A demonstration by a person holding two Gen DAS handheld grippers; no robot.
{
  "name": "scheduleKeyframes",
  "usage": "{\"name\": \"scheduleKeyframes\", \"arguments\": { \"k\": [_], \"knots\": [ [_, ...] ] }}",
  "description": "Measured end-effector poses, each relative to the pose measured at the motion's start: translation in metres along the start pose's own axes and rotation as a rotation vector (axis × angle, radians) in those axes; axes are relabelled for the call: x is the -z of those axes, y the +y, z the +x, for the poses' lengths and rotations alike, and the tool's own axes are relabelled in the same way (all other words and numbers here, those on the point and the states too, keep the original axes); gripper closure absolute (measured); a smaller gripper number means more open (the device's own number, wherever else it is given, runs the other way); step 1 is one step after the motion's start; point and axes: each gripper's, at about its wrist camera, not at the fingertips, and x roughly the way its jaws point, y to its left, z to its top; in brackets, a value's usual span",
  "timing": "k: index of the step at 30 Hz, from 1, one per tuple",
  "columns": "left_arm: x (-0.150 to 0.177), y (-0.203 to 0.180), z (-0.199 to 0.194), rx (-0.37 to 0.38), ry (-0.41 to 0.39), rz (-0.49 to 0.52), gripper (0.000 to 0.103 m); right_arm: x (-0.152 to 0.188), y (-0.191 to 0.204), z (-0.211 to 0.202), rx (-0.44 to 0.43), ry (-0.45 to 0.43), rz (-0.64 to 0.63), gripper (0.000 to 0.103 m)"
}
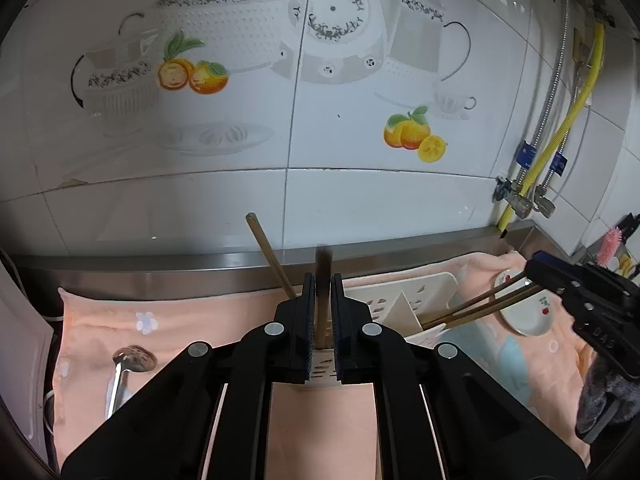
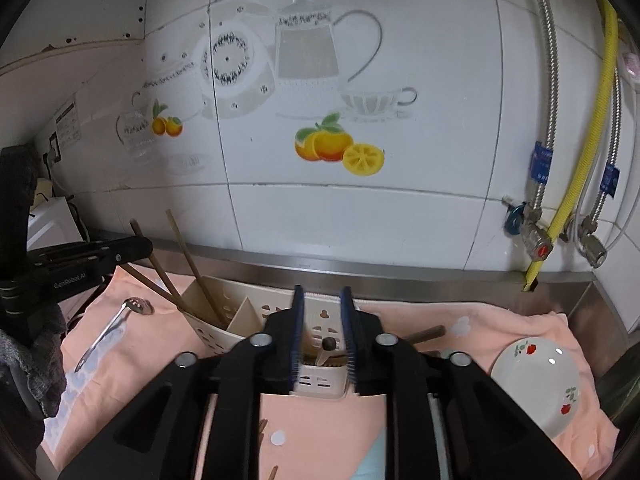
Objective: Organize utensils
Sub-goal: 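Lower both chopsticks into the holder and open both tools, then move both open tools back down to the remaining chopsticks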
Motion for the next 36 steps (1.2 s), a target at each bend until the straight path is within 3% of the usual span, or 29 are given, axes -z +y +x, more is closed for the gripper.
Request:
{"name": "scheduleKeyframes", "arguments": {
  "k": [4,10,15,26,36],
  "knots": [
    [0.0,0.001,-0.01,0.001,-0.01,-0.004,0.092,-0.002,0.0,-0.017,-0.002,-0.03,0.003,0.074],
    [0.006,-0.002,-0.033,-0.022,-0.036,0.008,0.074,0.007,0.003,-0.048,-0.016,-0.067,0.013,0.064],
    [0.019,-0.003,-0.059,-0.03,-0.057,0.008,0.065,0.026,0.009,-0.07,-0.027,-0.064,0.006,0.063],
    [0.095,0.004,-0.102,-0.007,-0.015,-0.02,0.055,0.118,0.034,-0.108,-0.042,0.015,-0.022,0.062],
    [0.169,0.008,-0.114,-0.05,0.037,-0.042,0.051,0.216,0.068,-0.11,-0.009,0.143,-0.045,0.061]
  ]
}}
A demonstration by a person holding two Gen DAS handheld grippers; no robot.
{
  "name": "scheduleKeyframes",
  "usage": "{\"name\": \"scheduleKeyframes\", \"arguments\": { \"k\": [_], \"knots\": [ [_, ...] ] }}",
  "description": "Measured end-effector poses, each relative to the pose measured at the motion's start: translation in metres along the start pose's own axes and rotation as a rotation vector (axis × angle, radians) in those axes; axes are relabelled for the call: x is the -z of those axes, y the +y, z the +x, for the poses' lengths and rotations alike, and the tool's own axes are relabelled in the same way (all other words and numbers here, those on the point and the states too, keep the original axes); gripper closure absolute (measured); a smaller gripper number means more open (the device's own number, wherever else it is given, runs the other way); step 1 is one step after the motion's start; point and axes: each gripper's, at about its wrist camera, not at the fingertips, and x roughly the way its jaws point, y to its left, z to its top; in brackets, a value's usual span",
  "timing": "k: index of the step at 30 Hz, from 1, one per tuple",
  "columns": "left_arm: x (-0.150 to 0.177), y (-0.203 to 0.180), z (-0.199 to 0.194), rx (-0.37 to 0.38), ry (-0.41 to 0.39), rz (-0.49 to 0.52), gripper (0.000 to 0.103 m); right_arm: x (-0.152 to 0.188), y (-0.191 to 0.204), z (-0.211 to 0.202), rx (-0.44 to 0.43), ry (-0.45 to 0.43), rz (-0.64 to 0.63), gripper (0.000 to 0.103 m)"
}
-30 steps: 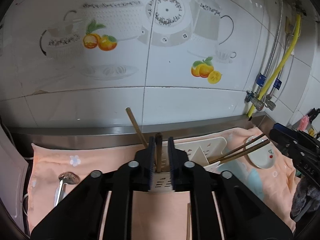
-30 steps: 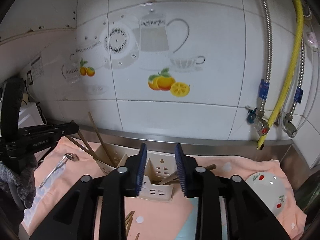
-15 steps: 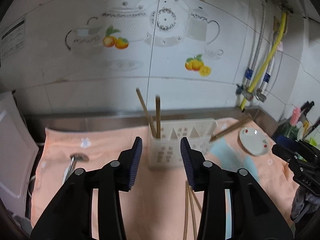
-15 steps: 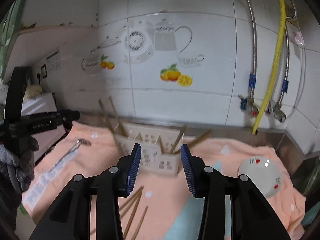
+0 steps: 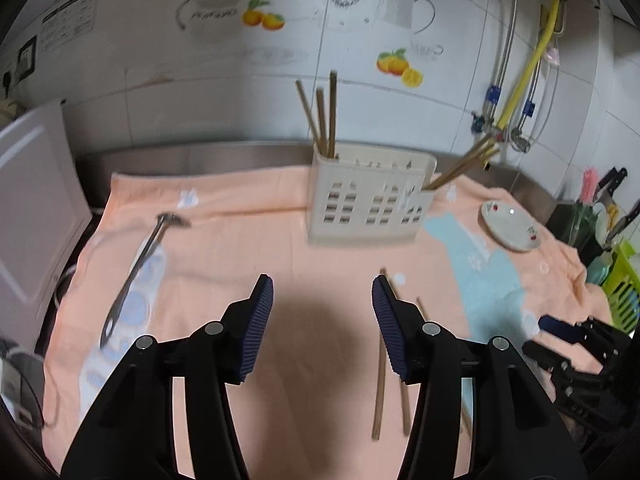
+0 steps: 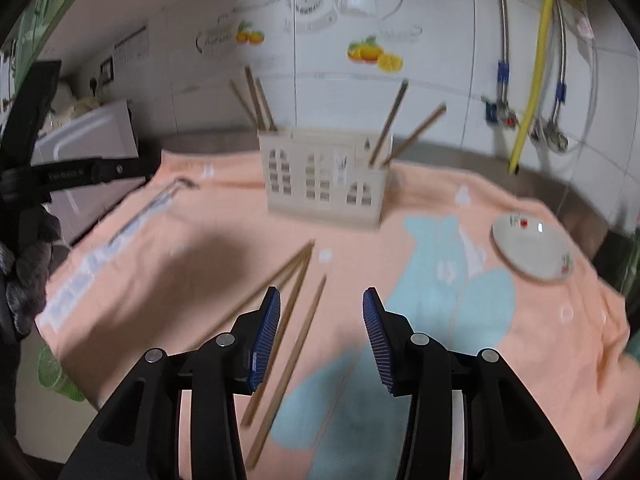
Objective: Organize utensils
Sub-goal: 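Move both open tools back down to the remaining chopsticks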
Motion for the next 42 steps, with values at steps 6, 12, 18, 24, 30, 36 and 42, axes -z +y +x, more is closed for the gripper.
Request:
{"name": "scheduleKeyframes", "arguments": {
  "k": [6,12,18,24,30,36,42],
  "knots": [
    [0.032,0.005,0.001,-0.011,0.034,-0.014,0.051,0.039,0.013,0.011,0.008,0.073,0.025,0.065],
    [0.055,0.007,0.006,-0.012,0.069,-0.031,0.051,0.06,0.018,0.025,-0.012,0.11,0.099,0.073],
    [0.07,0.013,0.009,-0.019,0.091,-0.042,0.051,0.06,0.023,0.038,-0.011,0.132,0.099,0.084],
    [0.075,0.019,0.009,-0.026,0.101,-0.052,0.051,0.059,0.025,0.049,-0.023,0.149,0.116,0.089],
    [0.08,0.019,0.012,-0.012,0.114,-0.049,0.051,0.059,0.025,0.057,-0.014,0.161,0.127,0.091],
    [0.081,0.019,0.016,-0.009,0.125,-0.054,0.051,0.059,0.023,0.062,-0.01,0.176,0.141,0.093],
    [0.083,0.015,0.02,0.007,0.136,-0.045,0.051,0.063,0.024,0.069,-0.006,0.193,0.145,0.093]
  ]
}}
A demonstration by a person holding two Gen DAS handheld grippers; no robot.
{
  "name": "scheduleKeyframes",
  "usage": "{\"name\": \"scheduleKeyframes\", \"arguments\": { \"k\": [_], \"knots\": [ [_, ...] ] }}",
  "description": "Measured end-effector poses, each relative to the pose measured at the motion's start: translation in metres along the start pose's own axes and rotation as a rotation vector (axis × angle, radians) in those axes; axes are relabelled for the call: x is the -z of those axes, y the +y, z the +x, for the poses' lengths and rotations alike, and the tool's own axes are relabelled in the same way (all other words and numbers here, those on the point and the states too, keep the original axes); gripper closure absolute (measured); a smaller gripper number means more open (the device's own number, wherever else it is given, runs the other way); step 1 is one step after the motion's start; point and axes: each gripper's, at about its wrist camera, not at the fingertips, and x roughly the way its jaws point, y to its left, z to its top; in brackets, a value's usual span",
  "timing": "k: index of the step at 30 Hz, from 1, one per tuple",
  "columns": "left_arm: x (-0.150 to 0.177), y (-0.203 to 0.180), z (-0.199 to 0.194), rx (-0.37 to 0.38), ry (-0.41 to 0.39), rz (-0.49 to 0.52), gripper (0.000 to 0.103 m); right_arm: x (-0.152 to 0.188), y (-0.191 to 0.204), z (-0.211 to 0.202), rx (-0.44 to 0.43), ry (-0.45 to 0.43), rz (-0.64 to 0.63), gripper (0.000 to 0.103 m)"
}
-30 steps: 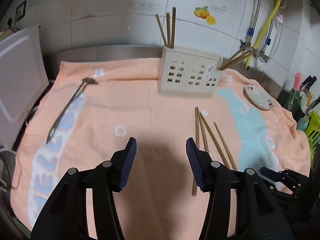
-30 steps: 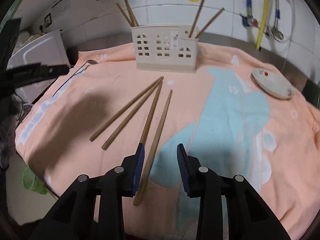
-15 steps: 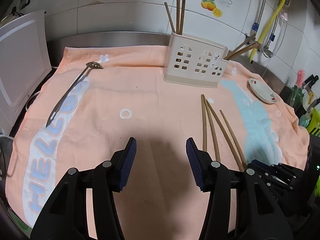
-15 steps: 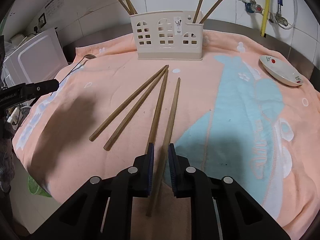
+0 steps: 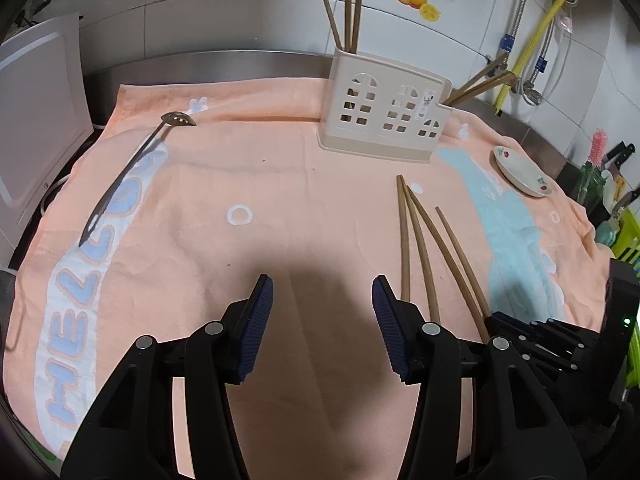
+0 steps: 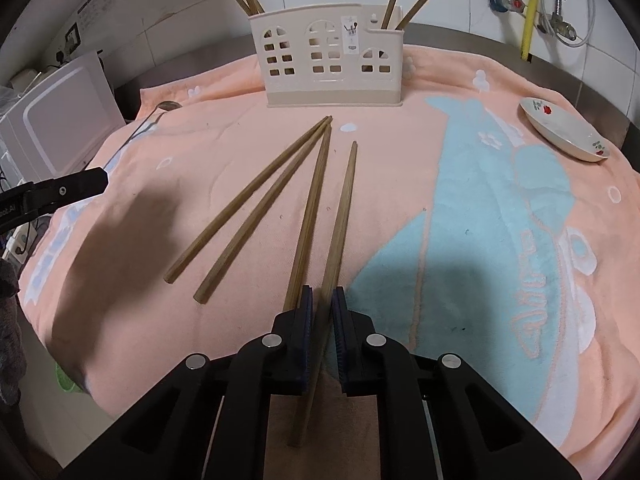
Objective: Organize utensils
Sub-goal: 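Move both open tools back down to the remaining chopsticks, then close the left tool on a chopstick while the right tool grasps another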
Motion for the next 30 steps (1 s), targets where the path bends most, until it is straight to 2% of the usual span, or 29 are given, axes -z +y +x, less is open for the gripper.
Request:
{"name": "scheduleKeyframes", "arguments": {
  "k": [12,18,23,30],
  "knots": [
    [0.009,-0.025,0.018,0.073,0.05,0.038,0.053,-0.001,-0.003,-0.001,0.008,-0.01,0.011,0.095],
    [0.011,-0.04,0.032,0.113,0.075,0.061,0.053,-0.003,-0.012,-0.013,0.016,-0.042,0.016,0.096],
    [0.013,-0.053,0.047,0.139,0.099,0.083,0.064,-0.006,-0.017,-0.028,0.025,-0.088,-0.002,0.096],
    [0.012,-0.06,0.066,0.139,0.127,0.087,0.081,-0.014,-0.022,-0.047,0.023,-0.143,-0.018,0.096]
  ]
}}
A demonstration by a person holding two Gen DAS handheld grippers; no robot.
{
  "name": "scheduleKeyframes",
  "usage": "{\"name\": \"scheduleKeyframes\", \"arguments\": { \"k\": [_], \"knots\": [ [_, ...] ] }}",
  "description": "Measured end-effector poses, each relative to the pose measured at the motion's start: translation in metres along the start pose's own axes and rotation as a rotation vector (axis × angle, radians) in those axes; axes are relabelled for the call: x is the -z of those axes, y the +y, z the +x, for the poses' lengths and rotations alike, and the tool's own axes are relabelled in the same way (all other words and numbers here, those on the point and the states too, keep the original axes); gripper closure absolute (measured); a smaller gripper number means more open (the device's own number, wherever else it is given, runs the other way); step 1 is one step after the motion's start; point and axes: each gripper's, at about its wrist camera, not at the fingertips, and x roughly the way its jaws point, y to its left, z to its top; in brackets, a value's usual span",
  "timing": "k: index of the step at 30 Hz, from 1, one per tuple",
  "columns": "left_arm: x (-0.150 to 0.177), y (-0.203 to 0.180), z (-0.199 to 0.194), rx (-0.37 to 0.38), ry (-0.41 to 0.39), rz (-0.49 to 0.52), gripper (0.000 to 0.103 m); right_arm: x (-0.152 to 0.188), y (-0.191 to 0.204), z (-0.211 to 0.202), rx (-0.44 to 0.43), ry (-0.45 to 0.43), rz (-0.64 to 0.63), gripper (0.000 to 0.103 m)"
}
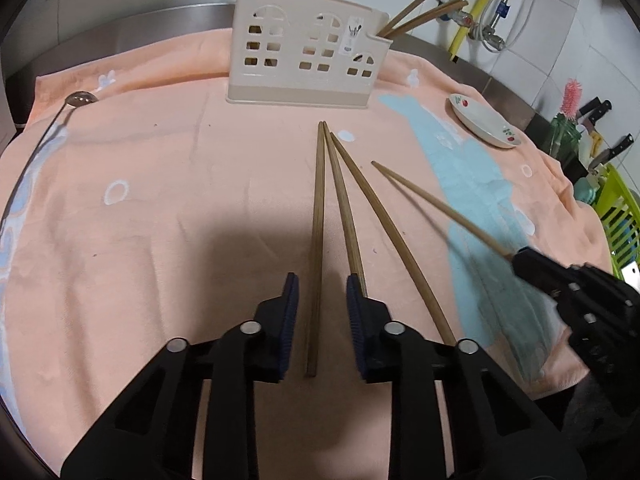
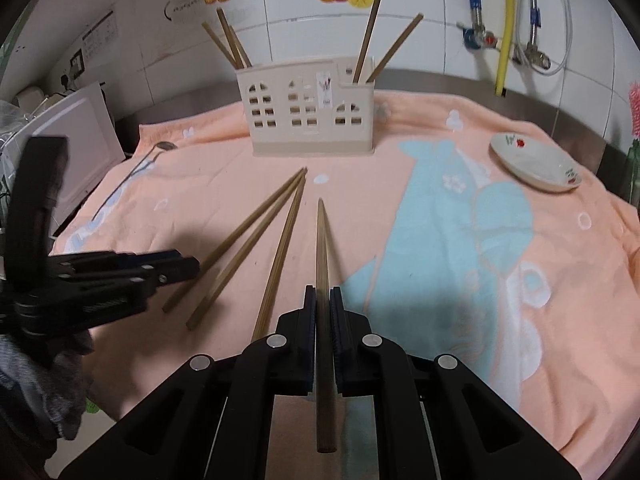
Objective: Organize utensils
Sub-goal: 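Close the left tool on a chopstick while the right tool grasps another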
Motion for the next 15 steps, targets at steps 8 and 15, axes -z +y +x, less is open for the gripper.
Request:
{"name": "scheduleKeyframes", "arguments": {
  "k": [8,15],
  "knots": [
    [-0.002,-0.001,0.017,-0.019,0.022,-0.005,0.086,-0.007,-0.006,-0.012,-0.004,-0.036,-0.011,0.096],
    [-0.006,-0.004,0.021,-0.047,0.024,0.019,0.088,-0.008,-0.008,-0.014,-0.008,-0.043,-0.009,0.096]
  ]
}}
